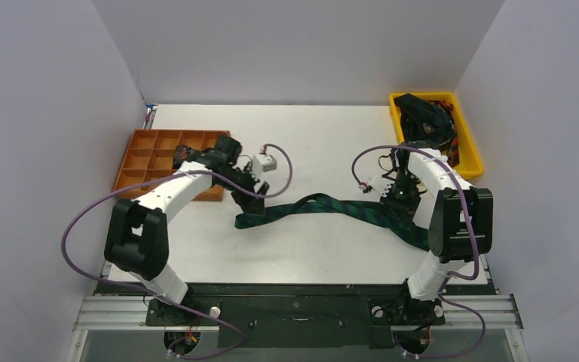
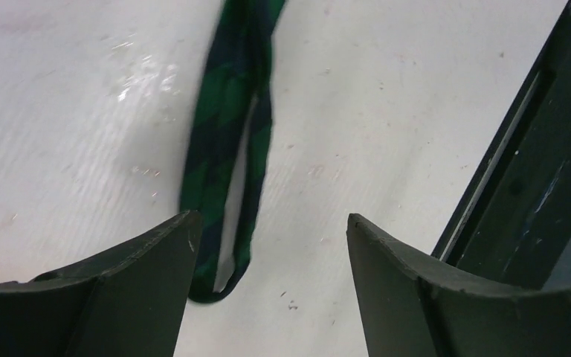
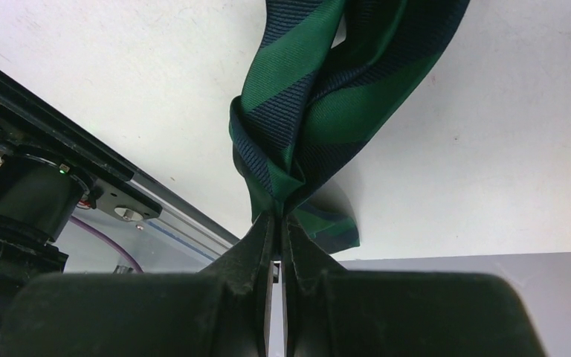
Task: Roll the ties
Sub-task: Flatten out the tie at the center of the board.
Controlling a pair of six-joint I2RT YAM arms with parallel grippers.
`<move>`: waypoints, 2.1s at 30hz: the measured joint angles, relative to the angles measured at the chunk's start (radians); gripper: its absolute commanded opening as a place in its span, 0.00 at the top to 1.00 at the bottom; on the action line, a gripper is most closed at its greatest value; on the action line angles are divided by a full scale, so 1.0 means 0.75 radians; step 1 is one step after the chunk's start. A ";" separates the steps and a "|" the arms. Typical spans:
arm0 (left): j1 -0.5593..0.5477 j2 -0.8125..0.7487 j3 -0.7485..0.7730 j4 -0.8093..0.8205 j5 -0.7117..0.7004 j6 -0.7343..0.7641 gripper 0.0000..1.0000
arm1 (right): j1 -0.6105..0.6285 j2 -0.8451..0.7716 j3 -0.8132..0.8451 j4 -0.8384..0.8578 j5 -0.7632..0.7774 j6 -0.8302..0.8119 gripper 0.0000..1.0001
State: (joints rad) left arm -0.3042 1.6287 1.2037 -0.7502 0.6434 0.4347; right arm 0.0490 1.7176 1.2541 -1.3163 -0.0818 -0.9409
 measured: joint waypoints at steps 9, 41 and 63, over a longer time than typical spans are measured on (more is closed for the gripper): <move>-0.338 0.120 -0.064 0.171 -0.263 0.061 0.38 | -0.006 -0.011 0.006 -0.004 -0.001 -0.001 1.00; 0.103 0.196 0.031 -0.608 -0.275 0.635 0.94 | 0.146 0.191 0.134 -0.028 0.039 -0.257 1.00; 0.179 0.114 0.011 -0.467 -0.337 0.534 0.22 | -0.217 0.228 0.323 -0.048 -0.151 0.387 0.68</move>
State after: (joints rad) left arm -0.1703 1.7145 1.2118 -1.1007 0.3908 0.8349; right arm -0.1139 1.8885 1.4963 -1.3525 -0.1951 -0.6506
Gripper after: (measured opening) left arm 0.771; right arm 0.322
